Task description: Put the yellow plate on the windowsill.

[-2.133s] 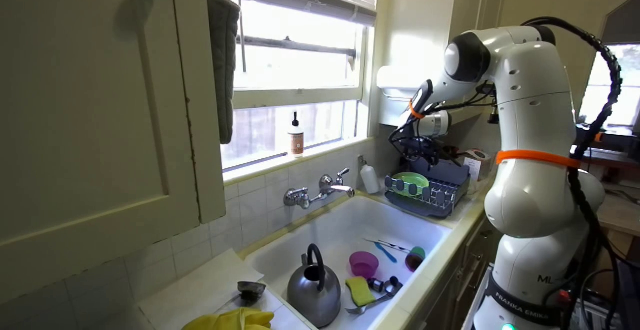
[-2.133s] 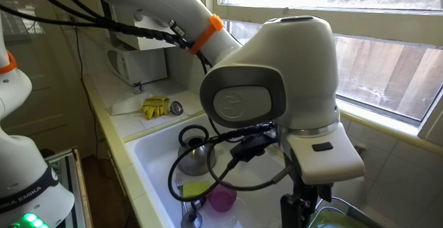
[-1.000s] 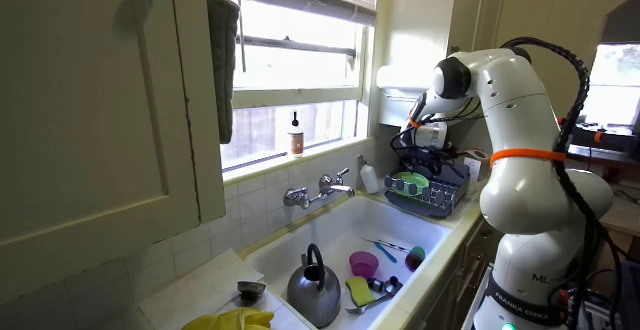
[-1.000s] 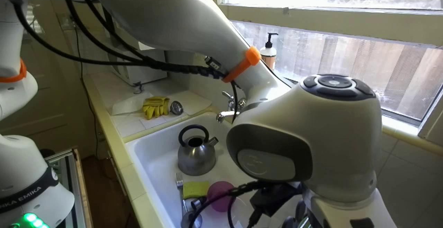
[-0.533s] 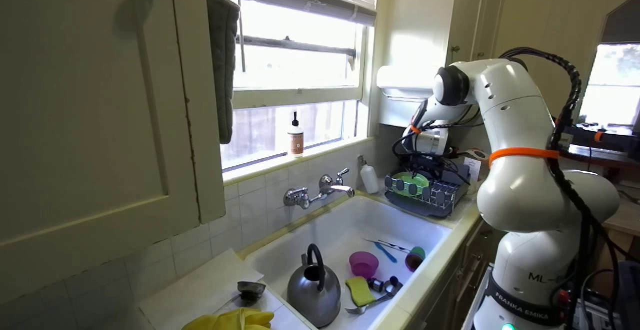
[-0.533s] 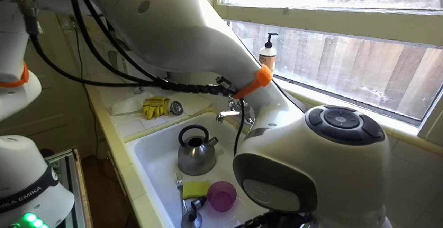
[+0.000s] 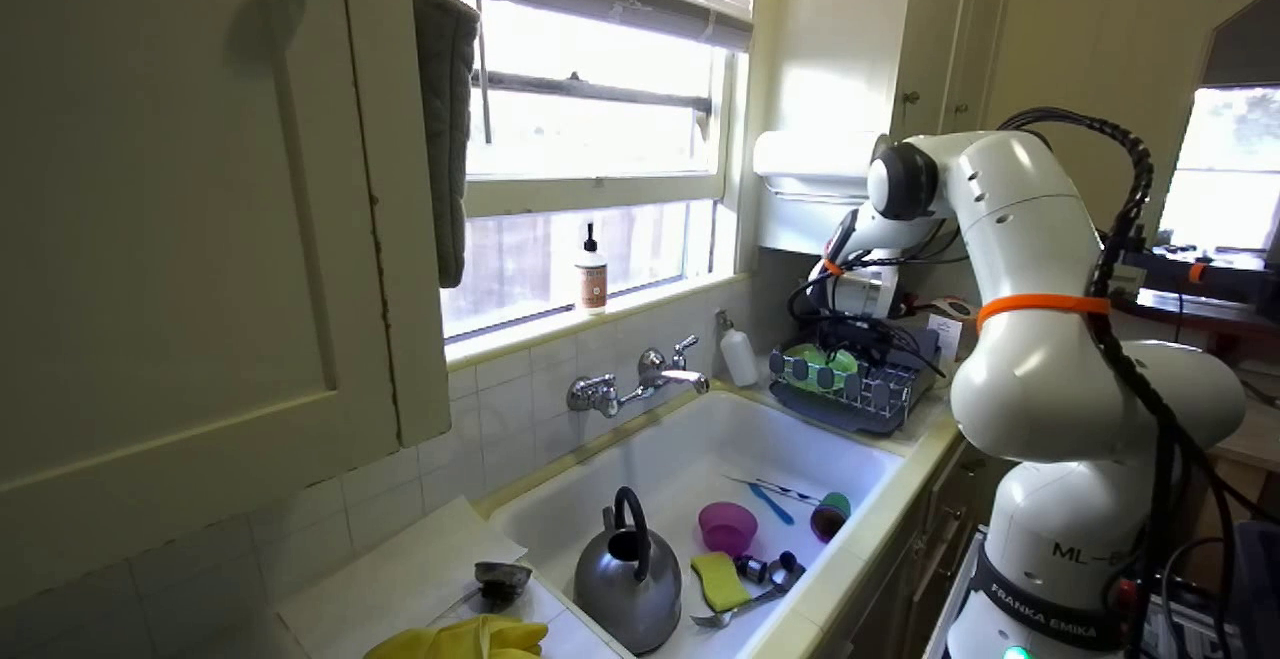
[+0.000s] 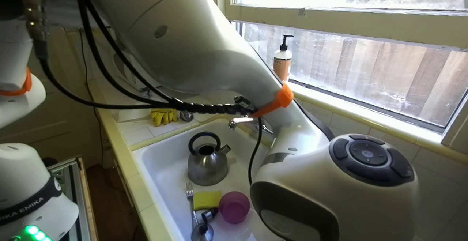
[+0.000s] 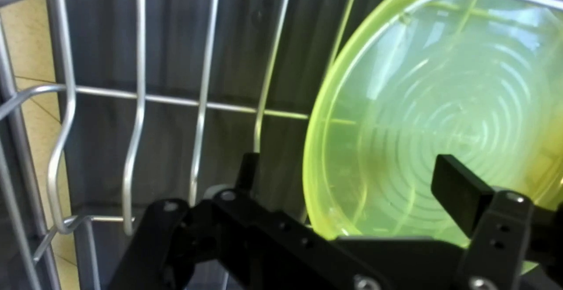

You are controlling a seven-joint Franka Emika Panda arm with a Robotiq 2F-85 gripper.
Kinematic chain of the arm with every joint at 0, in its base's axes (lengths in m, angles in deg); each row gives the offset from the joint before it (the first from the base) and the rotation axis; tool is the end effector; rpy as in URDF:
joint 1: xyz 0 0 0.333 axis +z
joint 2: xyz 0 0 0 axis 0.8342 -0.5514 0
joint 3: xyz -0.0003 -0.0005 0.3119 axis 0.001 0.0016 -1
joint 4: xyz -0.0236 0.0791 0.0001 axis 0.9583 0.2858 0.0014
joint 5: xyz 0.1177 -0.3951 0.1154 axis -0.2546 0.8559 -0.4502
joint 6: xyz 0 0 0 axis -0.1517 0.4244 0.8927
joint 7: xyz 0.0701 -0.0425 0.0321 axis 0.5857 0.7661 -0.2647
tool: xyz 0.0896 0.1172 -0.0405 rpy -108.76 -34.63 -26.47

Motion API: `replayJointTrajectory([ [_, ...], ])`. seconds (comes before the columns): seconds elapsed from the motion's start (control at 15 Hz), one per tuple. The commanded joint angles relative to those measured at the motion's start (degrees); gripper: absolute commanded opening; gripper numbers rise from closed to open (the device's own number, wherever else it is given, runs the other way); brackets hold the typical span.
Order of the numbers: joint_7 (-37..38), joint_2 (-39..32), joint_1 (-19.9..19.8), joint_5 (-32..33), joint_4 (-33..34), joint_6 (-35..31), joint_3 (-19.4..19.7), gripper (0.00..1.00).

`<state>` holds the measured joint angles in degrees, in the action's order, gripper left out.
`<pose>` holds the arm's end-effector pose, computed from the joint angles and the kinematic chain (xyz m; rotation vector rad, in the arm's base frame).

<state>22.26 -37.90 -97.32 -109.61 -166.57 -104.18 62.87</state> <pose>0.4208 -0.5710 0.1372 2.4136 -1.8915 0.4321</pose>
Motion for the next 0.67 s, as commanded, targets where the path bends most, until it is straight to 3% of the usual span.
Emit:
replayJointTrajectory([
  [0.0, -1.2, -1.4, -1.0, -0.9, 0.9, -0.1, -1.3, 1.00],
  [0.13, -1.1, -1.7, -0.9, -0.8, 1.0, -0.2, -1.4, 0.97],
  [0.2, -1.0, -1.8, -0.9, -0.8, 1.2, 0.1, -1.5, 0.74],
  [0.33, -0.9, -1.9, -1.0, -0.9, 1.3, 0.6, -1.6, 0.71],
  [0.6, -1.1, -1.7, -1.2, -1.0, 1.8, 0.9, -1.9, 0.38],
])
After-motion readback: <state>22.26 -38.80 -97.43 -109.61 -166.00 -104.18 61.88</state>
